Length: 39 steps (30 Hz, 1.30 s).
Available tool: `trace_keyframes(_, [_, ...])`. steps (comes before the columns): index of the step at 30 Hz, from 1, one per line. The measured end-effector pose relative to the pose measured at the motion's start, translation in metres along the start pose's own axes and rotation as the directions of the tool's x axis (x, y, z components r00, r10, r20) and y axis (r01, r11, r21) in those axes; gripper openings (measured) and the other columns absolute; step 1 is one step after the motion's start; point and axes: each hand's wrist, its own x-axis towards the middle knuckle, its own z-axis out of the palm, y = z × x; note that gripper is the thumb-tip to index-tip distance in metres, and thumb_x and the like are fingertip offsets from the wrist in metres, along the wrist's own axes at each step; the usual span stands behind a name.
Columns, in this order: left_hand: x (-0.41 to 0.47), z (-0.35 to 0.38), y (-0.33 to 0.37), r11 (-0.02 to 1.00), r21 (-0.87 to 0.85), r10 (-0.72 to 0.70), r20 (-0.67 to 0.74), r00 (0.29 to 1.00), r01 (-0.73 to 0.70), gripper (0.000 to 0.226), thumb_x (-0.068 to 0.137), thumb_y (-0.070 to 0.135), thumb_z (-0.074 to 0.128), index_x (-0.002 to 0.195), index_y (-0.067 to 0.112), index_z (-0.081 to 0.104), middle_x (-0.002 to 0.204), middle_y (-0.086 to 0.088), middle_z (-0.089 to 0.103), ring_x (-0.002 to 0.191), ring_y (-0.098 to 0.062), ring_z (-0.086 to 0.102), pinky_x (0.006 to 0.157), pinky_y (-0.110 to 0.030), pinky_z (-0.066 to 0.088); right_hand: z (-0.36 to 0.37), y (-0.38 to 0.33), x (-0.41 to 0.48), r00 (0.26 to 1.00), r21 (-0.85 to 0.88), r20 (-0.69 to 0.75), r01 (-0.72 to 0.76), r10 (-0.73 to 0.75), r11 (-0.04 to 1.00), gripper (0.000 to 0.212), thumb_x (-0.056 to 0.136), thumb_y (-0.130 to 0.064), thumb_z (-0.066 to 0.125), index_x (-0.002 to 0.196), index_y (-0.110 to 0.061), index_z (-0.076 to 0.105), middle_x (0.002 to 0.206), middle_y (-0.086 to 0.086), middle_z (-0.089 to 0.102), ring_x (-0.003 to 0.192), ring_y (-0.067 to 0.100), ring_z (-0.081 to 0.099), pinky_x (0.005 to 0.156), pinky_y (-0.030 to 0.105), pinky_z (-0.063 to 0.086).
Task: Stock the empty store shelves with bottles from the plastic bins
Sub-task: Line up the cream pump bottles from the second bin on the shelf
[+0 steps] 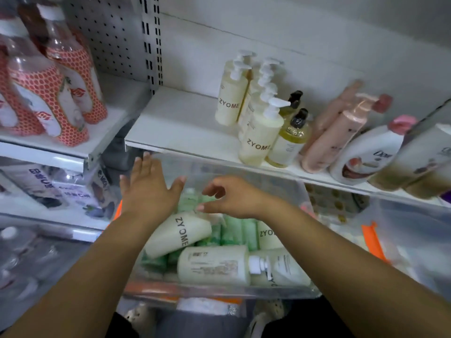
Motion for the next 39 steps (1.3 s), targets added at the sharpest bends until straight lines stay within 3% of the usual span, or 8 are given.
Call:
trace_keyframes(4, [-0.012,-0.008,-0.018,0.999,-0.029,0.040,0.079,0.996,-0.038,0.081,0.092,0.070,0.038,0.158,0.026,0.020,0.168,0.007,-0.001,0.155,-0.019,-0.001,0.124,-0.049,0.008,0.012,0.007,0.002,0.984,-0.042,0.160,-0.069,0.075,0.997,0.066,0.084,-0.058,0.071,0.136,-0.019,0.059,0.136,-0.004,0.059,0.121,0.013,0.056,0.098,0.024,0.045])
trace_keyframes(8, [-0.018,-0.009,-0.031,0.995,-0.087,0.053,0.106,0.993,-0.044,0.079,0.095,0.061,0.045,0.159,0.024,0.017,0.168,0.006,-0.003,0.153,-0.028,0.015,0.121,-0.050,0.021,0.031,0.017,0.008,0.954,-0.109,0.290,-0.047,0.077,0.993,0.089,0.076,-0.059,0.079,0.150,-0.027,0.042,0.146,-0.007,0.049,0.131,0.015,0.048,0.112,0.033,0.040])
trace_keyframes(14, [-0.011,-0.011,-0.035,0.994,-0.093,0.070,0.141,0.988,-0.057,0.079,0.096,0.059,0.046,0.159,0.021,0.019,0.167,0.009,-0.006,0.152,-0.027,0.017,0.119,-0.049,0.026,0.040,0.025,0.013,0.963,0.009,0.266,-0.052,0.048,0.999,0.070,0.065,-0.045,0.092,0.121,-0.029,0.054,0.116,-0.010,0.061,0.106,0.012,0.060,0.096,0.036,0.053])
trace_keyframes(19, [-0.003,-0.010,-0.032,0.990,-0.126,0.079,0.155,0.985,-0.060,0.080,0.095,0.059,0.049,0.159,0.022,0.018,0.167,0.008,-0.008,0.153,-0.028,0.014,0.118,-0.049,0.026,0.044,0.029,0.010,0.965,0.175,0.258,-0.097,0.049,0.980,0.067,0.063,-0.044,0.093,0.116,-0.029,0.054,0.113,-0.005,0.063,0.102,0.014,0.065,0.091,0.036,0.058])
trace_keyframes(25, [0.010,-0.010,-0.029,0.983,-0.174,0.080,0.129,0.988,-0.057,0.077,0.095,0.058,0.050,0.158,0.022,0.022,0.168,0.007,-0.006,0.150,-0.031,0.021,0.116,-0.051,0.031,0.033,0.014,0.005,0.998,0.349,0.054,-0.031,0.013,0.936,0.057,0.064,-0.034,0.095,0.111,-0.026,0.064,0.109,-0.004,0.067,0.096,0.010,0.066,0.078,0.020,0.056])
trace_keyframes(31, [0.014,-0.023,-0.008,0.925,-0.347,0.112,-0.143,0.983,-0.155,0.062,0.101,0.047,0.049,0.151,0.011,0.039,0.166,0.001,0.019,0.149,-0.022,0.026,0.118,-0.045,0.030,-0.008,0.001,-0.001,0.994,0.149,-0.044,0.106,-0.101,0.983,0.061,0.059,-0.031,0.097,0.111,-0.031,0.063,0.109,-0.005,0.065,0.096,0.011,0.066,0.084,0.029,0.058])
trace_keyframes(35, [0.020,-0.020,0.002,0.947,-0.277,0.136,-0.107,0.985,-0.161,0.059,0.102,0.048,0.042,0.149,0.013,0.043,0.164,-0.003,0.026,0.149,-0.023,0.027,0.119,-0.045,0.026,-0.051,-0.014,-0.008,0.974,-0.094,-0.165,0.141,-0.155,0.986,0.070,0.057,-0.037,0.096,0.117,-0.038,0.060,0.112,-0.011,0.055,0.100,-0.002,0.055,0.082,0.010,0.044])
trace_keyframes(39, [0.034,-0.007,0.005,0.982,-0.131,0.139,-0.001,0.990,-0.138,0.061,0.103,0.052,0.029,0.153,0.017,0.037,0.167,0.002,0.015,0.154,-0.018,0.008,0.122,-0.048,0.009,-0.088,-0.029,-0.006,0.941,-0.241,-0.247,0.172,-0.231,0.955,0.074,0.058,-0.037,0.095,0.122,-0.039,0.058,0.112,-0.018,0.047,0.104,-0.004,0.050,0.080,0.001,0.036])
